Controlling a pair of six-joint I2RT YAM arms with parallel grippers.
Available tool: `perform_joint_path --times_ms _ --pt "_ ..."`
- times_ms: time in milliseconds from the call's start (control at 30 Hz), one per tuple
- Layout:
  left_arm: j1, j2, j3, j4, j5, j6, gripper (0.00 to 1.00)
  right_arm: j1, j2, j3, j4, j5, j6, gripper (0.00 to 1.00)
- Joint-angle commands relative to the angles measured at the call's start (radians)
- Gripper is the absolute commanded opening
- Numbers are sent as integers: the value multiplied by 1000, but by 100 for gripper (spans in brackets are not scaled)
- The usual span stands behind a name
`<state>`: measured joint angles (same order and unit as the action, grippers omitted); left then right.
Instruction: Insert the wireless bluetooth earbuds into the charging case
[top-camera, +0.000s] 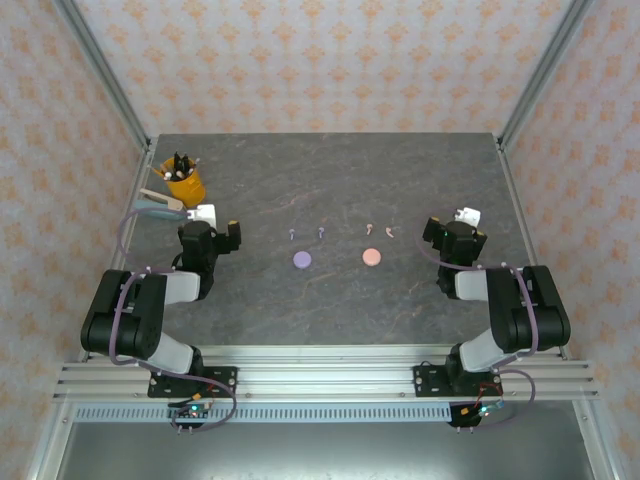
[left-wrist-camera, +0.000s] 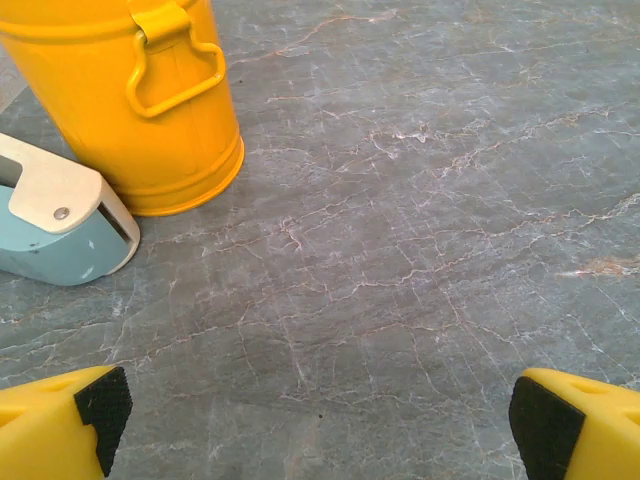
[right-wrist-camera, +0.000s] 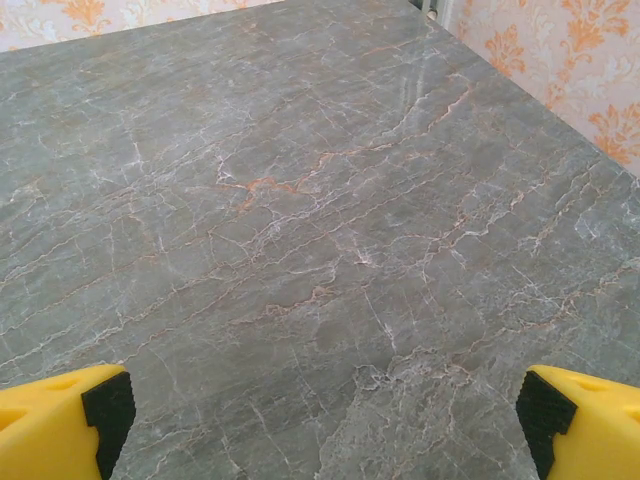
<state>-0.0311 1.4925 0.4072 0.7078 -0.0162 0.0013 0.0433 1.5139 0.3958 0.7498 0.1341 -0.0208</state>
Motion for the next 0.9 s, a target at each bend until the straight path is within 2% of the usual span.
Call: perform_joint_path --times_ms 0,467,533,600,700,800,833,867 --pt "-4 7 24 30 -30 18 100 1 4 20 28 -10 -11 99" --pt "3 4 23 31 -13 16 100 -12 -2 17 31 -21 -2 99" --pt "2 -23 61 -48 -16 17 100 -10 -37 9 16 67 35 99" --pt "2 -73 149 -244 -52 -2 100 -2 -93 -5 -6 103 32 99" --pt "1 -145 214 -386 -78 -23 100 3 -235 91 -330 150 120 99" --pt "-6 -221 295 -545 -96 -99 100 0 -322 254 -709 214 358 99" --pt "-11 -240 334 -621 -99 -139 100 -6 -325 302 -810 210 428 100" --pt "-16 -254 375 -707 -105 -187 100 -12 -346 341 -871 142 430 100"
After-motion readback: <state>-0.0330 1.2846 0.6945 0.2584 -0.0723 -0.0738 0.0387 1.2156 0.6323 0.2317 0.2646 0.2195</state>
